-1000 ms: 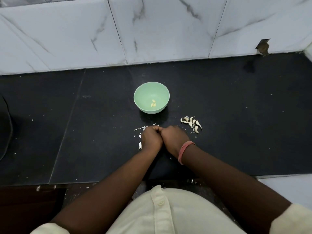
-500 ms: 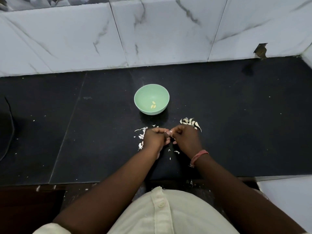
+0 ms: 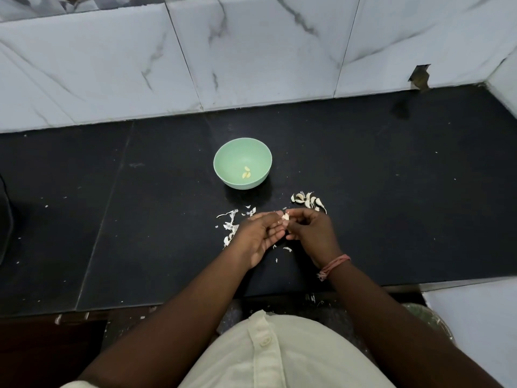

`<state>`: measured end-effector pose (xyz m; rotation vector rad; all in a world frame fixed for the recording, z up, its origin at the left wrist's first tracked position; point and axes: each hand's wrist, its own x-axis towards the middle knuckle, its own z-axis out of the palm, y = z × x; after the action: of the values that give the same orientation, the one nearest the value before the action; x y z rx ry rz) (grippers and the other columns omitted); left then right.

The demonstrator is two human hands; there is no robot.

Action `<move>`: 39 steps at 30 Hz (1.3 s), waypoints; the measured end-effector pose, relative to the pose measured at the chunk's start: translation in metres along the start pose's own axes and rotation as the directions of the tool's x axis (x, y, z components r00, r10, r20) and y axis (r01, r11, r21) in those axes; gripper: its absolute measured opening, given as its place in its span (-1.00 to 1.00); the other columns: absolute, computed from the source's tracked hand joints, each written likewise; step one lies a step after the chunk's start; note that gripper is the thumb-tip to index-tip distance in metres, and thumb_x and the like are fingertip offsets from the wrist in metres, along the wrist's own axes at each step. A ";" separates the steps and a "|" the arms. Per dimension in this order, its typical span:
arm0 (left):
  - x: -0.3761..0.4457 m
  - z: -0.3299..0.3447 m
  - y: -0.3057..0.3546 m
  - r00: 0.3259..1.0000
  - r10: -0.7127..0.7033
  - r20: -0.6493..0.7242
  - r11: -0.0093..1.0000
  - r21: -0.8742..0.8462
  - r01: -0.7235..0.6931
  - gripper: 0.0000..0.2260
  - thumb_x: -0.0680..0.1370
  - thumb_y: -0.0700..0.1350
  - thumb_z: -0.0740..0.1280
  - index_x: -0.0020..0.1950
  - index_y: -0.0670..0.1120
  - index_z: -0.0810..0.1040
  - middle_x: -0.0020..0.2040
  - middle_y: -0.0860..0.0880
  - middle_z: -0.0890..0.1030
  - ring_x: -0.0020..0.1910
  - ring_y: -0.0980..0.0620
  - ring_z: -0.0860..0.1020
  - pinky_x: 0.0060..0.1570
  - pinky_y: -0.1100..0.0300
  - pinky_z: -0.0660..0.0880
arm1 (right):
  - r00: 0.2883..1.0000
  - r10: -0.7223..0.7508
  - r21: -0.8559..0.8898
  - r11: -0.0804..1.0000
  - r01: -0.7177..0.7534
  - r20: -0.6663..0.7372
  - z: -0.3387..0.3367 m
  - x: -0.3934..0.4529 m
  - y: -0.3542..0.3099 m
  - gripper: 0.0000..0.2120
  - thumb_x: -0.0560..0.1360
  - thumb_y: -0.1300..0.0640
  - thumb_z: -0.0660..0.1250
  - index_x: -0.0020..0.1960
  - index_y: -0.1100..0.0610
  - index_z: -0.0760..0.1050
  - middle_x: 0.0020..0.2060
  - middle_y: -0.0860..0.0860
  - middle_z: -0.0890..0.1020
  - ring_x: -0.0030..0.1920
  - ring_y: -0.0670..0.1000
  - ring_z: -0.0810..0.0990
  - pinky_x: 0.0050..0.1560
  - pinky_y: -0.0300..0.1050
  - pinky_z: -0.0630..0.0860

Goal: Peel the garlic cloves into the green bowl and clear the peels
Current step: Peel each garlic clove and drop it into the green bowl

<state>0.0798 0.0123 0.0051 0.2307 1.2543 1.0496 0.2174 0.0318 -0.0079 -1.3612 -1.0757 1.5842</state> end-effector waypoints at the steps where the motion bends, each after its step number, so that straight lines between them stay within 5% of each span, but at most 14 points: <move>1: 0.000 0.000 -0.001 1.000 0.011 0.003 1.000 0.014 -0.011 -0.94 0.53 -0.24 0.45 -0.03 -0.17 0.62 -0.20 -0.12 0.68 -0.26 0.07 0.65 -0.11 0.23 0.63 | 1.000 -0.005 0.003 1.000 0.005 0.002 0.000 0.000 0.000 -0.83 0.49 0.44 0.41 0.07 0.33 0.61 -0.25 0.15 0.62 -0.29 0.01 0.62 -0.30 -0.24 0.62; 8: 0.003 0.005 0.001 1.000 -0.012 -0.002 0.999 -0.038 0.012 -0.92 0.55 -0.35 0.38 -0.03 -0.20 0.63 -0.23 -0.12 0.69 -0.27 0.06 0.66 -0.19 0.26 0.64 | 0.999 0.047 0.196 0.980 -0.045 -0.009 -0.005 -0.001 0.000 -0.86 0.49 0.45 0.40 0.02 0.32 0.64 -0.24 0.12 0.68 -0.30 -0.04 0.66 -0.25 -0.23 0.63; 14: 0.006 0.009 -0.001 0.997 0.011 -0.073 0.998 -0.063 -0.016 -0.86 0.56 -0.42 0.33 -0.03 -0.21 0.60 -0.22 -0.11 0.68 -0.20 0.02 0.64 -0.13 0.25 0.64 | 0.999 0.040 0.191 0.981 -0.035 -0.023 -0.003 -0.001 0.005 -0.85 0.48 0.47 0.40 -0.10 0.25 0.63 -0.24 0.09 0.70 -0.22 0.01 0.68 -0.17 -0.18 0.65; 20: 0.010 0.005 0.000 0.943 0.216 -0.254 0.964 0.206 -0.166 -0.82 0.53 -0.43 0.29 -0.06 -0.20 0.62 -0.23 -0.11 0.60 -0.27 0.02 0.57 -0.15 0.21 0.58 | 0.993 -0.028 0.085 0.996 0.038 -0.116 0.000 0.002 0.005 -0.84 0.49 0.44 0.41 -0.04 0.22 0.66 -0.20 0.06 0.68 -0.23 -0.06 0.65 -0.19 -0.22 0.64; 25: 0.011 0.002 -0.002 0.900 0.361 -0.245 0.858 0.465 -0.218 -0.86 0.46 -0.29 0.42 -0.13 -0.06 0.71 -0.20 -0.03 0.71 -0.21 0.02 0.63 0.01 0.06 0.60 | 0.994 -0.051 -0.036 0.998 0.047 -0.094 0.005 0.006 0.010 -0.80 0.55 0.39 0.36 0.13 0.24 0.65 -0.15 0.06 0.70 -0.26 -0.13 0.65 -0.10 -0.17 0.67; 33: 0.004 0.001 -0.002 0.909 0.383 -0.167 0.829 0.496 -0.258 -0.98 0.46 -0.17 0.52 -0.13 -0.06 0.73 -0.19 -0.02 0.73 -0.08 -0.06 0.70 0.10 0.01 0.60 | 0.997 -0.064 -0.076 0.995 0.061 -0.041 0.009 0.003 0.006 -0.70 0.54 0.44 0.34 0.23 0.24 0.56 -0.15 0.13 0.67 -0.23 -0.13 0.67 -0.18 -0.25 0.63; 39: -0.002 0.000 -0.002 0.924 0.368 -0.108 0.851 0.440 -0.287 -0.95 0.53 -0.27 0.43 -0.10 -0.16 0.68 -0.20 -0.18 0.69 -0.26 0.00 0.59 -0.25 0.20 0.52 | 0.998 -0.029 0.011 0.999 0.030 -0.050 0.012 0.001 0.001 -0.84 0.54 0.43 0.34 0.11 0.33 0.52 -0.14 0.22 0.69 -0.22 0.02 0.71 -0.13 -0.17 0.67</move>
<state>0.0812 0.0097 0.0054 0.7129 1.6495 1.1008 0.2055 0.0311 -0.0082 -1.3635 -1.0504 1.5256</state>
